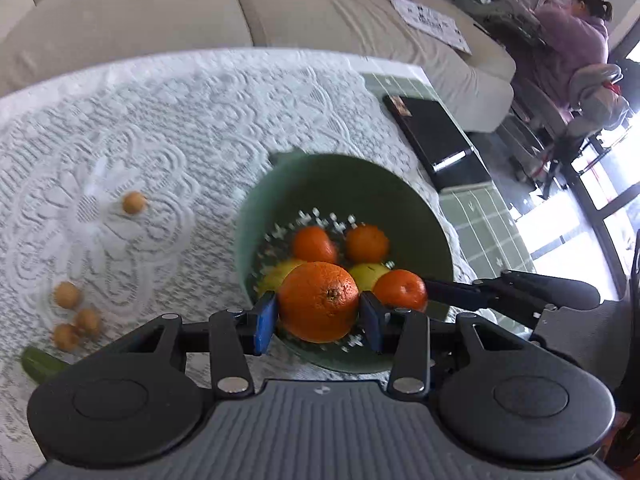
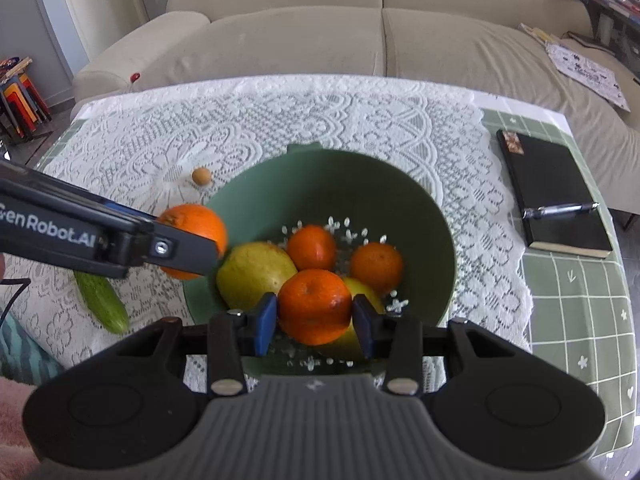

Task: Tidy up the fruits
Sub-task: 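Carry the mandarin with the left tool while the right tool carries its mandarin over the colander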

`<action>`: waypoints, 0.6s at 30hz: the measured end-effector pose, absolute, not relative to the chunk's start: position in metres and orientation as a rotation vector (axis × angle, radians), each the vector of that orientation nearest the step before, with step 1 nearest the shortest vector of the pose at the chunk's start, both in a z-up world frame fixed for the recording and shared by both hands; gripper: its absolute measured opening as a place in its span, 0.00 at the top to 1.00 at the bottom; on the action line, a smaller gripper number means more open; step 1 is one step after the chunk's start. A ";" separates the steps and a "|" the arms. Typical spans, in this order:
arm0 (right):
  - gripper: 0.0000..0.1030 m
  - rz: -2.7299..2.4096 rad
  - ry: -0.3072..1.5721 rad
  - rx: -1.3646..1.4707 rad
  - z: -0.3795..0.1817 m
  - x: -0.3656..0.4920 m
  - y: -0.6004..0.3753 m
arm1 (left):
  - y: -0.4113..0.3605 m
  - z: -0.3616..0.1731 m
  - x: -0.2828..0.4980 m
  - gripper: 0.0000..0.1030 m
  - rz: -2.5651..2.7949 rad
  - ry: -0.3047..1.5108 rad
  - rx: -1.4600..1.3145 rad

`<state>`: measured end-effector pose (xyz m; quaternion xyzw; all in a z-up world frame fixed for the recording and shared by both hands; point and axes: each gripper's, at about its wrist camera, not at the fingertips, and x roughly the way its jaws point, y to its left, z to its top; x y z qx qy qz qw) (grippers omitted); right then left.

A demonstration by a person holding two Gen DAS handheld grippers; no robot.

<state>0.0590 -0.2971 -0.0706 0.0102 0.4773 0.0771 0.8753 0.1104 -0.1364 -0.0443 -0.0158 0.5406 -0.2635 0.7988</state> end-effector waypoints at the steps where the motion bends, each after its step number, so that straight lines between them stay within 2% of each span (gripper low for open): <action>1: 0.63 0.164 1.004 0.020 -0.073 0.060 -0.297 | -0.138 -0.047 0.111 0.52 -0.569 1.172 -0.041; 9: 0.62 0.235 1.046 0.014 -0.080 0.065 -0.291 | -0.143 -0.061 0.119 0.51 -0.575 1.243 -0.052; 18: 0.61 0.281 1.099 0.049 -0.088 0.069 -0.280 | -0.138 -0.061 0.124 0.52 -0.564 1.242 -0.046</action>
